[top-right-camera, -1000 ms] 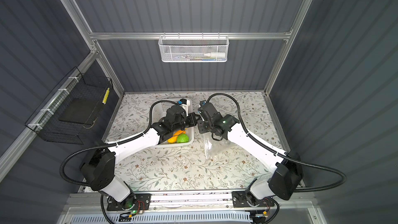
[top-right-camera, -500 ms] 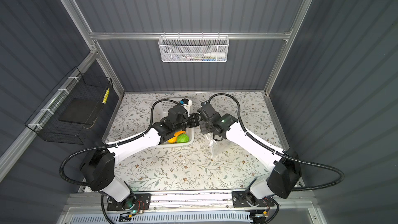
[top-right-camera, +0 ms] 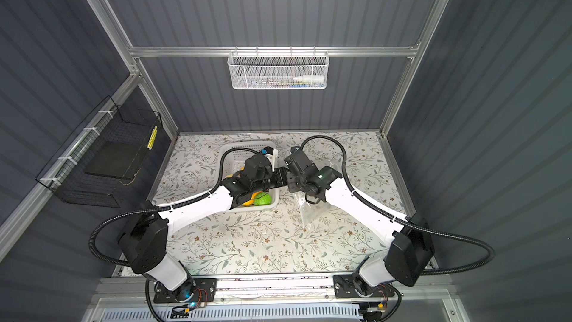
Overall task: Place the food in the zip-top bag and seal the zipper
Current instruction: 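Hold the bag mouth open beside the basket with both grippers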
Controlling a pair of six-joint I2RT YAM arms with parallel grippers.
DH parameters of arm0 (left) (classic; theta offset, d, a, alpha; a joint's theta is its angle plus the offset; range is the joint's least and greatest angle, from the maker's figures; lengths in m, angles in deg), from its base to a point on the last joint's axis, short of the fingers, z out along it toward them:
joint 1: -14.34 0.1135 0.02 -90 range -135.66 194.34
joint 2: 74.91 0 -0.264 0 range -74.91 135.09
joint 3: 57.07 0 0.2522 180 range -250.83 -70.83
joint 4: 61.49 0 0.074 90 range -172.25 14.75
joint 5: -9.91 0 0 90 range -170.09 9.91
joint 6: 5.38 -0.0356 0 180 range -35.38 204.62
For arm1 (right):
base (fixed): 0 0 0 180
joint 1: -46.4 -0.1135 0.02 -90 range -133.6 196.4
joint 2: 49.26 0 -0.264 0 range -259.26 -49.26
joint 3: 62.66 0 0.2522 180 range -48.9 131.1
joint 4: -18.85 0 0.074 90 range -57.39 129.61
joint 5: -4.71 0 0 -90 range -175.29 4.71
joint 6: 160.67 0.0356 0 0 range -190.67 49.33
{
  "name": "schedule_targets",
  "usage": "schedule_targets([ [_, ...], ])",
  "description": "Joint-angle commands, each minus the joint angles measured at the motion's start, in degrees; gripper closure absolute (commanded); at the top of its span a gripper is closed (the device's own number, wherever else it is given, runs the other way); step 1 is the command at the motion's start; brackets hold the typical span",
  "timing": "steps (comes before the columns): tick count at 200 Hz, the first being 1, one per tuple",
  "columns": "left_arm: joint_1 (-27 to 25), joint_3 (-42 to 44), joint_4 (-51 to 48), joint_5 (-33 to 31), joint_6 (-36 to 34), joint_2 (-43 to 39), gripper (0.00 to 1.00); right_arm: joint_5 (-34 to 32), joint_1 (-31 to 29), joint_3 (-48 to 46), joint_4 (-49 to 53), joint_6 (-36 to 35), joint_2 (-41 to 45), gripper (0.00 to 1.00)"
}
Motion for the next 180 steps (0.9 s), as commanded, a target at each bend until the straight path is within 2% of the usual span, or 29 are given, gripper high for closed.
schedule_targets([
  [1,-0.57,0.04,-2.57,1.31,-0.63,0.69,0.61,0.20,1.34,-1.12,-1.98,1.17,1.45,0.99],
  [28,-0.61,0.48,-3.19,0.94,-1.18,0.27,0.56,3.49,2.52,-2.41,-3.67,1.77,2.14,1.00],
  [55,-0.60,0.33,-2.45,0.79,-1.24,1.48,0.59,7.01,2.99,-3.40,-5.98,2.43,3.35,1.00],
  [65,-0.61,-0.07,-2.00,1.07,-1.18,2.27,0.66,7.36,3.13,-3.86,-6.60,2.58,3.98,1.00],
  [100,-0.58,-2.22,-1.21,3.40,-1.28,4.11,0.99,6.66,3.63,-4.55,-6.87,2.48,4.99,0.99],
  [122,-0.61,-2.55,-0.95,3.76,-1.33,2.80,1.00,6.70,3.90,-4.54,-6.54,2.40,4.74,0.97],
  [132,-0.58,-2.32,-0.85,3.58,-1.35,1.65,1.00,7.00,3.89,-4.24,-6.24,2.41,4.56,0.92],
  [157,-0.73,-1.81,-0.81,1.61,-1.17,-0.88,1.00,7.92,3.80,-3.34,-5.35,2.32,4.82,0.65],
  [180,-1.04,-1.20,-0.17,-0.36,-0.09,-2.45,1.00,6.24,3.21,-2.05,-3.38,1.93,5.27,0.54],
])
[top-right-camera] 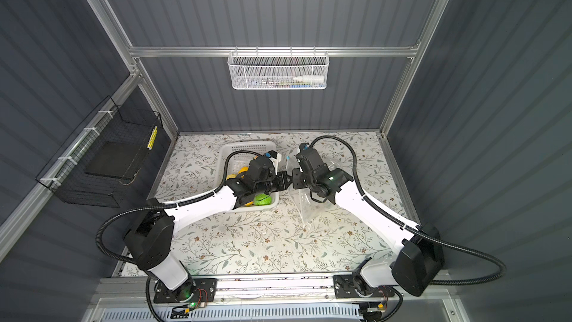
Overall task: Place the food in the zip-top bag and seal the zipper
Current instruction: 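Hold the bag mouth open beside the basket with both grippers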
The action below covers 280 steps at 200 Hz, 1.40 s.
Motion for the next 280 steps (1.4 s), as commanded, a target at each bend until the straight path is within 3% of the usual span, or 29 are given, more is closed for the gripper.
schedule_targets([
  [1,-0.61,-0.73,1.43,-2.04,0.64,-3.47,1.00,-1.40,-0.62,1.84,2.44,-0.39,0.90,0.54],
  [77,-1.81,-1.07,0.92,-6.18,2.43,-5.40,1.00,-15.70,-5.16,7.97,12.22,-2.47,-1.53,0.50],
  [123,-2.05,-0.57,0.17,-7.73,2.25,-5.34,1.00,-24.28,-6.00,9.33,17.50,-4.95,-1.51,0.54],
  [153,-2.06,-0.82,0.08,-7.30,2.12,-4.72,1.00,-25.17,-5.86,8.10,17.70,-6.19,-2.16,0.64],
  [176,-2.06,-1.00,0.72,-5.80,1.79,-4.37,1.00,-22.28,-5.75,6.10,14.14,-7.24,-3.20,0.74],
  [198,-2.06,-1.39,0.76,-3.89,0.20,-3.98,1.00,-20.12,-5.42,5.39,11.54,-7.12,-4.17,0.93],
  [216,-2.06,-1.76,-0.67,-3.63,-1.15,-3.41,1.00,-18.17,-3.38,4.58,10.26,-6.59,-3.17,0.99],
  [241,-1.98,-3.57,-3.42,-3.31,-3.79,-1.12,1.00,-19.08,0.33,4.35,11.19,-6.57,-0.65,1.00],
  [280,-1.63,-11.01,-5.55,2.38,-7.32,5.51,1.00,-21.60,2.81,4.88,12.99,-6.50,5.20,1.00],
])
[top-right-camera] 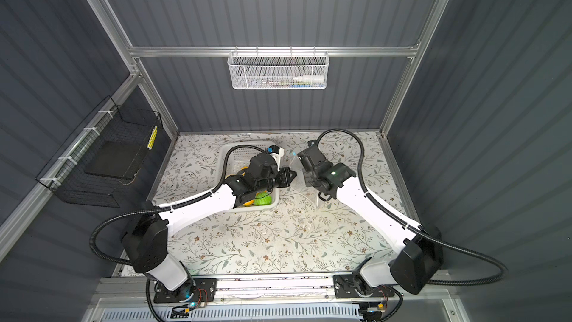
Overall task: Place the food in the zip-top bag and seal the zipper
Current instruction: 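Hold the bag mouth open beside the basket with both grippers, then release the bag with the left gripper, move it over the basket while right holds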
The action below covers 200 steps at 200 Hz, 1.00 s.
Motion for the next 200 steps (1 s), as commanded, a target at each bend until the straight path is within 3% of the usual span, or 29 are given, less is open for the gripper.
schedule_targets([
  [1,0.23,-4.69,-2.31,4.63,-3.93,3.68,1.00,-2.35,0.78,0.23,1.66,0.41,4.24,1.00],
  [26,2.27,-10.63,-2.15,10.46,-3.89,8.69,1.00,-2.12,0.79,0.60,3.31,1.99,8.22,1.00],
  [57,5.31,-15.25,-2.03,18.51,-4.83,14.18,1.00,3.78,-0.35,-2.77,-0.33,6.13,10.05,1.00],
  [103,7.35,-13.75,-4.26,17.18,-9.09,14.80,1.00,12.68,-0.37,-8.60,-10.08,10.13,4.33,1.00],
  [122,7.77,-11.55,-5.59,14.98,-10.22,13.66,0.95,14.19,0.14,-9.37,-13.16,10.51,2.41,1.00],
  [145,8.05,-9.73,-7.51,11.73,-11.06,11.89,0.78,18.43,1.74,-11.09,-17.36,12.49,2.63,1.00],
  [173,8.06,-9.27,-10.75,9.30,-12.09,9.20,0.37,25.93,4.48,-14.74,-24.07,15.45,4.88,1.00],
  [200,8.23,-9.19,-13.29,8.34,-12.53,5.83,0.25,30.65,5.67,-16.63,-28.35,16.78,5.00,1.00],
])
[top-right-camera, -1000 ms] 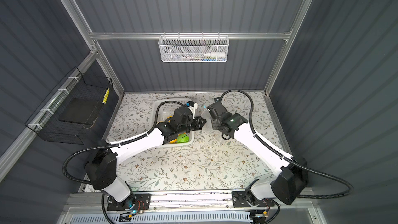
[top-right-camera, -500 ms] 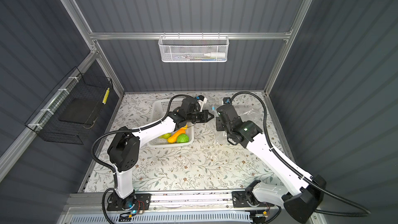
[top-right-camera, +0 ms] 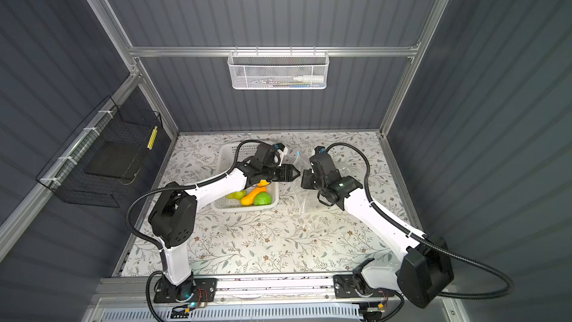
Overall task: Place the food in the zip-top bag and seal the zipper
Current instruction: 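Release the bag with the left gripper, move it over the basket while right holds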
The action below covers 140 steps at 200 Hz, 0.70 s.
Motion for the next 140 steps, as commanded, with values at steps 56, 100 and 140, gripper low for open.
schedule_targets([
  [56,2.74,7.15,-4.35,-3.33,-1.35,-15.92,0.15,9.43,1.65,0.51,-8.27,3.39,-4.61,1.00],
  [100,8.14,12.33,-4.93,-6.81,-2.66,-20.32,0.12,12.02,3.13,1.23,-10.34,4.26,-6.50,1.00],
  [140,13.70,14.38,-3.54,-4.00,-3.30,-16.39,0.17,13.00,4.05,0.93,-10.50,4.16,-5.72,1.00],
])
